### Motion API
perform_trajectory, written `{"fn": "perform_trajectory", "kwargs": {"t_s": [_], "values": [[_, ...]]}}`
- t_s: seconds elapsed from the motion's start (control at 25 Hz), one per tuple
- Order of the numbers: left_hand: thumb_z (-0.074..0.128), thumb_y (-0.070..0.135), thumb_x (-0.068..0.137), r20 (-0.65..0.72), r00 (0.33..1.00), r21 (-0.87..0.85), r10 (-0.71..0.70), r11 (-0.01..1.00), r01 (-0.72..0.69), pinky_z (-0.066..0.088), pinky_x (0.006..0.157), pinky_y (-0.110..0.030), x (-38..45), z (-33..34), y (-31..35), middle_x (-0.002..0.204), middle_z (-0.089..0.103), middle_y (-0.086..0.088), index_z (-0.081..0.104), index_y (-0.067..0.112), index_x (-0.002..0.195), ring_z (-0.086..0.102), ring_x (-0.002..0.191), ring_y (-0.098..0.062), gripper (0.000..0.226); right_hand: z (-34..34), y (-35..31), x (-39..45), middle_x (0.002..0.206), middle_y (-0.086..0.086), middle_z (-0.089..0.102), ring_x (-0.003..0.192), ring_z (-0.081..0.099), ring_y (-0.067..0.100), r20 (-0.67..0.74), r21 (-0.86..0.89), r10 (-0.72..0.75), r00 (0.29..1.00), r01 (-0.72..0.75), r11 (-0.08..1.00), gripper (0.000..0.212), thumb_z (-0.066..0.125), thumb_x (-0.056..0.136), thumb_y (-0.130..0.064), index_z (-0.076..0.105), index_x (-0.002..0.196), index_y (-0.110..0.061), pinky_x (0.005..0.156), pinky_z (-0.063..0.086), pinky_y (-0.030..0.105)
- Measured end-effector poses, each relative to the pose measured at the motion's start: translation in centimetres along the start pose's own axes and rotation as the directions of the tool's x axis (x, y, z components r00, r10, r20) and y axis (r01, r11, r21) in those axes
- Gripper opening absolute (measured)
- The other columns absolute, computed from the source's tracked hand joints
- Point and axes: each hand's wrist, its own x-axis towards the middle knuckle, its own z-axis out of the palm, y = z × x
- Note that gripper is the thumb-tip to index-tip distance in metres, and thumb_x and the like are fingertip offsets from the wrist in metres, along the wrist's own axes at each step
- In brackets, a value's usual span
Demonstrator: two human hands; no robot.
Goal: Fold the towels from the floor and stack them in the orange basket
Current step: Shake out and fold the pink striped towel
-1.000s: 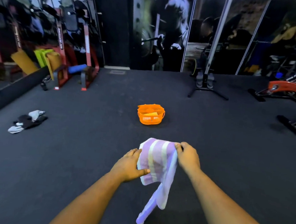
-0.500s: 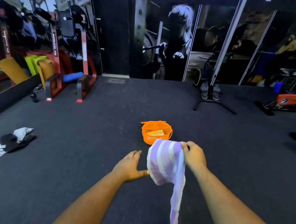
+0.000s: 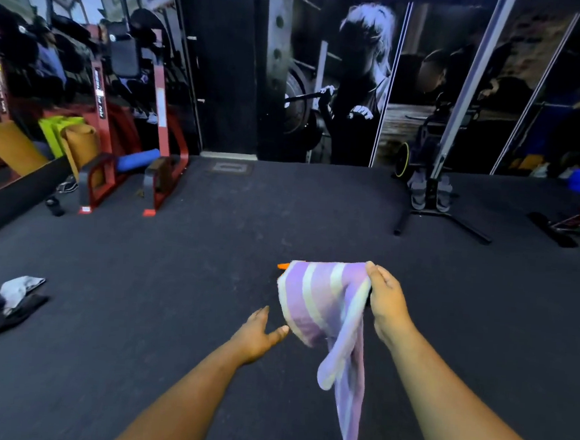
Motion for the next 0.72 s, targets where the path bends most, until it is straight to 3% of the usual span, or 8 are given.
{"fn": "perform_trajectory", "kwargs": {"t_s": [0.12, 0.24, 0.36, 0.44, 0.48, 0.6, 0.68, 0.72], "values": [[0.056, 0.043, 0.103, 0.013, 1.0, -0.339, 0.007, 0.941, -0.002, 0.042, 0.105, -0.026, 5.4, -1.1, 2.4, 0.154, 0.042, 0.007, 0.036, 0.014, 0.154, 0.048, 0.135, -0.015, 0.062, 1.5, -1.8, 6.4, 0.099, 0.006, 0.075, 0.093, 0.07, 0.021, -0.034, 0.249, 0.107, 0.994, -0.096, 0.964, 0.023, 0.061, 0.1, -0.033, 0.072, 0.098, -0.013, 0.088, 0.056, 0.038], [0.064, 0.035, 0.1, -0.008, 1.0, -0.546, -0.024, 0.838, 0.016, 0.055, 0.08, -0.023, 11.7, -2.3, 4.4, 0.116, 0.075, 0.001, 0.071, 0.014, 0.111, 0.071, 0.099, -0.013, 0.025, 2.5, -1.9, 12.9, 0.104, 0.006, 0.076, 0.096, 0.071, 0.021, -0.037, 0.214, 0.144, 0.989, -0.132, 0.968, 0.028, 0.06, 0.1, -0.037, 0.071, 0.108, -0.013, 0.09, 0.056, 0.038], [0.067, 0.037, 0.097, -0.099, 0.995, -0.566, -0.028, 0.824, -0.034, 0.047, 0.06, -0.025, 17.9, -4.5, 5.5, 0.067, 0.065, 0.008, 0.062, 0.008, 0.071, 0.058, 0.065, -0.016, 0.039, 1.4, 0.0, 19.2, 0.081, 0.003, 0.063, 0.082, 0.061, 0.023, -0.11, -0.219, 0.019, 0.994, -0.043, 0.975, 0.033, 0.055, 0.102, -0.037, 0.061, 0.081, -0.012, 0.072, 0.046, 0.036], [0.063, 0.03, 0.101, -0.107, 0.993, -0.672, -0.05, 0.74, -0.035, 0.051, 0.063, -0.027, 21.2, -6.6, 6.5, 0.075, 0.072, 0.002, 0.069, 0.006, 0.08, 0.063, 0.068, -0.019, 0.033, 0.7, 1.8, 22.0, 0.086, 0.003, 0.06, 0.084, 0.061, 0.027, -0.175, -0.578, -0.08, 0.981, -0.036, 0.816, 0.021, 0.063, 0.097, -0.029, 0.055, 0.083, -0.016, 0.068, 0.041, 0.034], [0.059, 0.027, 0.103, -0.081, 0.996, -0.735, -0.043, 0.677, -0.031, 0.055, 0.066, -0.03, 23.1, -7.4, 7.2, 0.084, 0.077, -0.004, 0.073, 0.005, 0.09, 0.069, 0.073, -0.021, 0.029, 1.2, 2.6, 22.9, 0.093, 0.003, 0.061, 0.088, 0.063, 0.027, -0.169, -0.62, -0.107, 0.98, -0.021, 0.785, 0.015, 0.069, 0.093, -0.025, 0.056, 0.089, -0.019, 0.069, 0.042, 0.033], [0.048, 0.016, 0.108, 0.027, 0.996, -0.837, -0.089, 0.543, 0.071, 0.057, 0.058, -0.029, 28.8, -9.0, 9.1, 0.079, 0.077, -0.011, 0.071, 0.003, 0.094, 0.073, 0.065, -0.021, 0.03, 6.5, 4.3, 24.6, 0.098, 0.0, 0.064, 0.088, 0.063, 0.017, 0.188, -0.495, -0.097, 0.977, 0.179, 0.85, 0.028, 0.079, 0.084, -0.036, 0.057, 0.101, -0.033, 0.073, 0.049, 0.029], [0.047, 0.013, 0.107, 0.085, 0.985, -0.886, -0.148, 0.441, 0.142, 0.055, 0.05, -0.028, 32.1, -9.4, 9.6, 0.069, 0.074, -0.012, 0.067, -0.002, 0.1, 0.071, 0.056, -0.021, 0.026, 10.4, 4.8, 24.7, 0.112, -0.007, 0.061, 0.096, 0.06, 0.006, 0.453, -0.472, -0.001, 0.891, 0.241, 0.848, 0.054, 0.079, 0.074, -0.056, 0.051, 0.116, -0.037, 0.081, 0.05, 0.024], [0.047, 0.012, 0.107, 0.107, 0.982, -0.898, -0.156, 0.41, 0.163, 0.054, 0.048, -0.029, 33.2, -9.9, 10.0, 0.066, 0.072, -0.013, 0.066, -0.002, 0.1, 0.07, 0.053, -0.021, 0.025, 11.6, 4.9, 24.6, 0.119, -0.012, 0.058, 0.103, 0.058, 0.002, 0.499, -0.479, 0.027, 0.866, 0.25, 0.842, 0.069, 0.08, 0.07, -0.061, 0.045, 0.126, -0.038, 0.085, 0.05, 0.022]]}}
